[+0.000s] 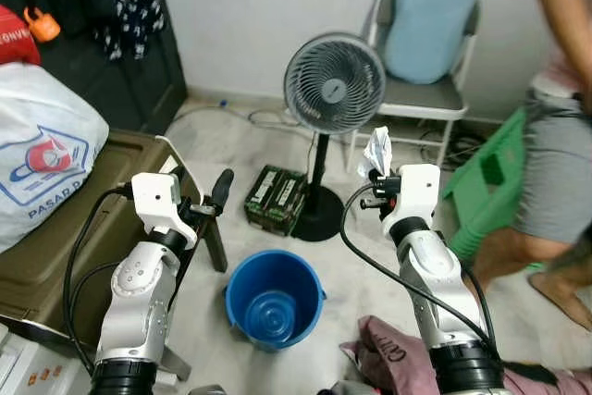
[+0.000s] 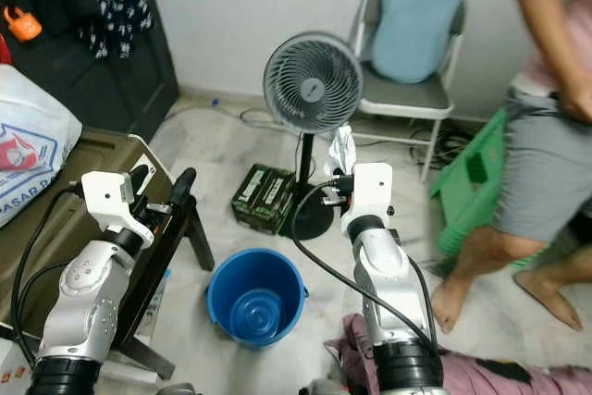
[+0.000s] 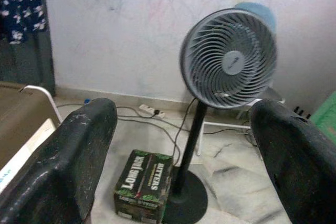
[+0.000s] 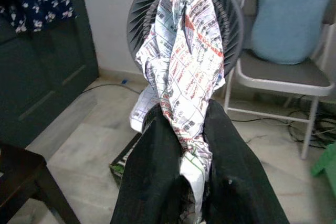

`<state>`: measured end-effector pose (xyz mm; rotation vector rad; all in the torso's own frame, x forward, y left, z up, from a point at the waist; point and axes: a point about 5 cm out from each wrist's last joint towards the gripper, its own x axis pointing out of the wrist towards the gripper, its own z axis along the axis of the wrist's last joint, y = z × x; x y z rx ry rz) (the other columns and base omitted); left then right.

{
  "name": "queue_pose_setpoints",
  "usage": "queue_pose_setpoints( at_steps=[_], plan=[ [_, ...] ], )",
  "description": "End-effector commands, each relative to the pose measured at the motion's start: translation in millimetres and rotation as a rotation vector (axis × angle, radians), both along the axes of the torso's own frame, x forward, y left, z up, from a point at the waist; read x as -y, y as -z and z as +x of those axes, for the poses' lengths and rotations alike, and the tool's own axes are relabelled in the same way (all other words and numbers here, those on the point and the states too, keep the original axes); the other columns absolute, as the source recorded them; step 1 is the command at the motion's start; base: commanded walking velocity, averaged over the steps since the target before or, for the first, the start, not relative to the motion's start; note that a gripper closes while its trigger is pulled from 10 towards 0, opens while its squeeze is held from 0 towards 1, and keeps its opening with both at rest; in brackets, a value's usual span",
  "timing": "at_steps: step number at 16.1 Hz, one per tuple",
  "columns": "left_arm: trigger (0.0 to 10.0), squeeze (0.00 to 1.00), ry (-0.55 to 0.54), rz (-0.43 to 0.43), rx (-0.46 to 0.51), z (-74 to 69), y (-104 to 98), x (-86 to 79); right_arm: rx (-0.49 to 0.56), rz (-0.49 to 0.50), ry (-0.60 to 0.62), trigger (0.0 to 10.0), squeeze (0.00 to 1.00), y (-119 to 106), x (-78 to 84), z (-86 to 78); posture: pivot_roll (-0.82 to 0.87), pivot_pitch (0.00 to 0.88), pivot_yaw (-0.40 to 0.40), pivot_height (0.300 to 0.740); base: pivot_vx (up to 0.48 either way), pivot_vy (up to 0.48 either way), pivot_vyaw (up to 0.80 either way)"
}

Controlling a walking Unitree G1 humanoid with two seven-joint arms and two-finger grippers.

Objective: Clean up the room

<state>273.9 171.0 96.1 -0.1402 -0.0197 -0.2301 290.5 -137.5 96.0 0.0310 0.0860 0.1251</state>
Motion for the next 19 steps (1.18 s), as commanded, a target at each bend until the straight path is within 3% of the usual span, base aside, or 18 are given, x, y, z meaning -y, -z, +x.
queue_pose_setpoints(
  at_steps=[1, 7, 11, 14, 16, 18, 19],
  plan=[
    [10.0, 0.00, -0.005, 0.013, 0.006, 1.7, -3.1, -0.8, -0.001, -0.006, 0.005, 10.0, 0.00, -0.9, 0.6, 2.3, 0.01, 0.000, -0.029, 0.740, 0.000, 0.000, 0.00],
    [10.0, 0.00, -0.024, 0.035, 0.007, 3.0, -3.3, -5.4, -0.002, -0.012, 0.006, 10.0, 0.00, -1.3, 0.0, 5.5, 0.02, 0.000, -0.032, 0.740, 0.000, 0.000, 0.00],
    [10.0, 0.00, 0.037, 0.192, 0.023, -4.2, -5.5, -17.4, -0.032, -0.036, 0.048, 10.0, 0.00, 0.8, 3.2, 9.5, 0.06, 0.000, -0.055, 0.740, 0.000, 0.000, 0.00],
    [10.0, 0.00, 0.053, 0.232, 0.008, -7.1, -4.6, -28.8, -0.067, -0.044, 0.059, 10.0, 0.00, 5.6, 0.2, 13.1, 0.08, 0.000, -0.043, 0.740, 0.000, 0.000, 0.00],
    [10.0, 0.00, 0.102, 0.263, 0.006, -9.8, -11.1, -34.1, -0.099, -0.062, 0.056, 10.0, 0.00, 9.9, -9.0, 24.1, 0.11, 0.000, -0.034, 0.740, 0.000, 0.000, 0.00],
    [10.0, 0.00, 0.151, 0.280, -0.006, -21.7, -13.6, -36.8, -0.139, -0.067, 0.066, 10.0, 0.00, 15.3, -17.2, 32.2, 0.16, 0.000, -0.022, 0.740, 0.000, 0.000, 0.00],
    [10.0, 0.00, 0.188, 0.328, -0.018, -38.0, -15.4, -40.2, -0.141, -0.057, 0.081, 10.0, 0.00, 16.8, -23.6, 36.7, 0.19, 0.000, -0.010, 0.740, 0.000, 0.000, 0.00]
  ],
)
